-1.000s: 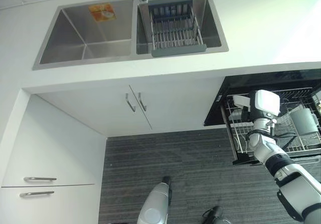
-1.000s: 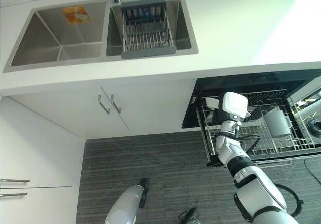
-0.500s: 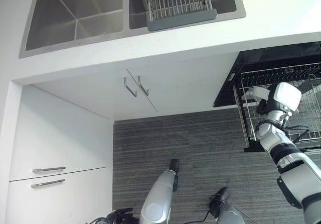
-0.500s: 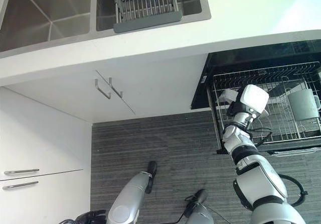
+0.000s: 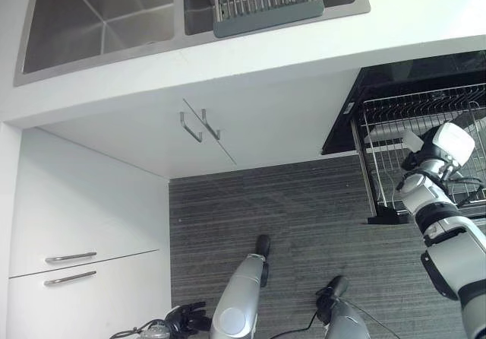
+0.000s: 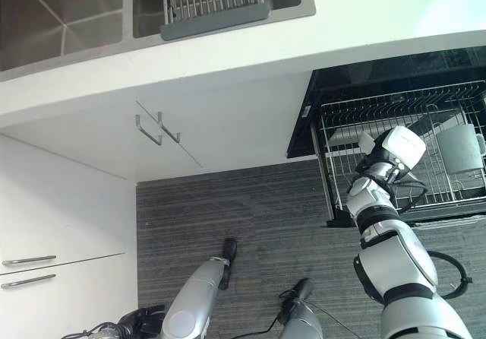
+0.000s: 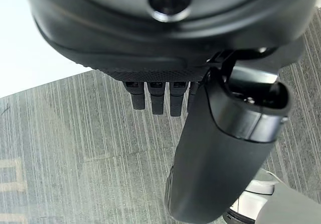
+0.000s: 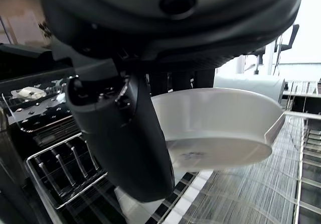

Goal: Place the dishes in the dishwasher.

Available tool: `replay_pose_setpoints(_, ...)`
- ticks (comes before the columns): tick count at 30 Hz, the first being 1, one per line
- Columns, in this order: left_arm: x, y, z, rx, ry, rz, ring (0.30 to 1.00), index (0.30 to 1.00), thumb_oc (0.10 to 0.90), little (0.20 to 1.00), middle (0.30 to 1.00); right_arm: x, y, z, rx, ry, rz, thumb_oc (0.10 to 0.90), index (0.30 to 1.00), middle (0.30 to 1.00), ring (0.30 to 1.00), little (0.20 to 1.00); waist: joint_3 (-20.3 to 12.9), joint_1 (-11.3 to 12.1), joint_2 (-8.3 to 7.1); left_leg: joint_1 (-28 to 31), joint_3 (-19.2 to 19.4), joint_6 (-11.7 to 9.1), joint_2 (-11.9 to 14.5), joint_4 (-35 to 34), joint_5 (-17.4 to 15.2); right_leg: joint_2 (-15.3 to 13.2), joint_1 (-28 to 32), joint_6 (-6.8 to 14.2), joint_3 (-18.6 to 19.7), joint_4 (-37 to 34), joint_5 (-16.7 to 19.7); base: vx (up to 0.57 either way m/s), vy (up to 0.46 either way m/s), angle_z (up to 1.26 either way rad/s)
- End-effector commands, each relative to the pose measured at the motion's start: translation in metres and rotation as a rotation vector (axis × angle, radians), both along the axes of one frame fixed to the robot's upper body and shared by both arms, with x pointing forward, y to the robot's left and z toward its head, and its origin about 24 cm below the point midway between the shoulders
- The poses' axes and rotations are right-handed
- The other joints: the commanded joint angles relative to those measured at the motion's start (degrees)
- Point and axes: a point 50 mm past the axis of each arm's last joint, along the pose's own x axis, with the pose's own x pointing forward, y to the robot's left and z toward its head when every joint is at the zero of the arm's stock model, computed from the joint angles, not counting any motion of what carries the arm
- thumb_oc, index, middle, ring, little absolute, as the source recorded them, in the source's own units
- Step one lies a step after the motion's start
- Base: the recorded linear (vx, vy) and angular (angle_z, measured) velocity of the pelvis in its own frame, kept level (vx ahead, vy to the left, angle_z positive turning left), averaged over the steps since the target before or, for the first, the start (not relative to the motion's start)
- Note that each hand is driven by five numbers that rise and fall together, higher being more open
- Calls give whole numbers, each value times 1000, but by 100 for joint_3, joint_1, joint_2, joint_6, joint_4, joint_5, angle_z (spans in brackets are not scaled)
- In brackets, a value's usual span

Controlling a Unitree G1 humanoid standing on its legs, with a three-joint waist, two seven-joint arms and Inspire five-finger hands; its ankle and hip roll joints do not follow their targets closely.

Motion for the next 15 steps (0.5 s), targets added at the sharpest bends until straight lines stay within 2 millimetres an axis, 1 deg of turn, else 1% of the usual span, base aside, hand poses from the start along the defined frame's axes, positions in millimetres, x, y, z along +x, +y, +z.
replay_pose_setpoints(1, -29, 27, 0, 54, 97, -6, 900, 900, 800, 900, 900, 8, -12, 43, -17, -6, 42, 800, 900, 900, 900, 900, -373, 84, -32, 431, -133, -568, 520, -509, -501, -266, -320, 306, 371, 309, -530, 0, 0, 0)
replay_pose_setpoints(5, -23, 30, 2, 61, 84, -3, 900, 900, 800, 900, 900, 10, -10, 41, 74, 25, 59, 800, 900, 900, 900, 900, -353, 62, -101, 437, -111, -576, 543, -509, -504, -238, -327, 303, 390, 309, -527, -16, -7, -1)
replay_pose_setpoints(6, -19, 32, 4, 63, 76, 6, 900, 900, 800, 900, 900, 13, -7, 47, 125, 1, 86, 800, 900, 900, 900, 900, -329, 47, -143, 439, -97, -584, 573, -509, -503, -216, -330, 300, 396, 309, -517, -48, -18, -4)
replay_pose_setpoints(7, -19, 32, 4, 63, 76, 6, 900, 900, 800, 900, 900, 13, -7, 47, 126, 0, 86, 800, 900, 900, 900, 900, -326, 47, -143, 440, -96, -584, 573, -509, -504, -216, -329, 300, 397, 309, -517, -47, -15, -5)
replay_pose_setpoints(8, -19, 33, 4, 63, 79, 8, 900, 900, 800, 900, 900, 15, -5, 53, 151, -23, 106, 800, 900, 900, 900, 900, -332, 40, -173, 455, -86, -589, 587, -509, -504, -202, -306, 300, 398, 309, -520, -5, -1, -5)
replay_pose_setpoints(10, -21, 34, 4, 66, 81, 12, 900, 900, 800, 900, 900, 16, -4, 56, 159, -33, 119, 800, 900, 900, 900, 900, -335, 36, -202, 478, -72, -594, 602, -509, -513, -191, -279, 303, 392, 309, -523, -10, -31, -5)
replay_pose_setpoints(11, -22, 39, 5, 77, 84, 12, 900, 900, 800, 900, 900, 17, -3, 62, 166, -44, 137, 800, 900, 900, 900, 900, -349, 33, -290, 512, -53, -596, 626, -509, -527, -154, -242, 306, 395, 309, -525, -14, -51, -7)
replay_pose_setpoints(12, -22, 39, 5, 78, 84, 12, 900, 900, 800, 900, 900, 17, -3, 63, 166, -46, 138, 800, 900, 900, 900, 900, -349, 33, -294, 513, -51, -597, 628, -509, -528, -152, -241, 306, 396, 309, -525, -21, -56, -7)
replay_pose_setpoints(15, -23, 44, 7, 89, 85, 33, 900, 900, 800, 900, 900, 19, 0, 73, 181, -98, 166, 800, 900, 900, 900, 900, -380, -3, -422, 590, -28, -597, 673, -509, -558, -102, -162, 308, 400, 309, -532, -12, -26, -8)
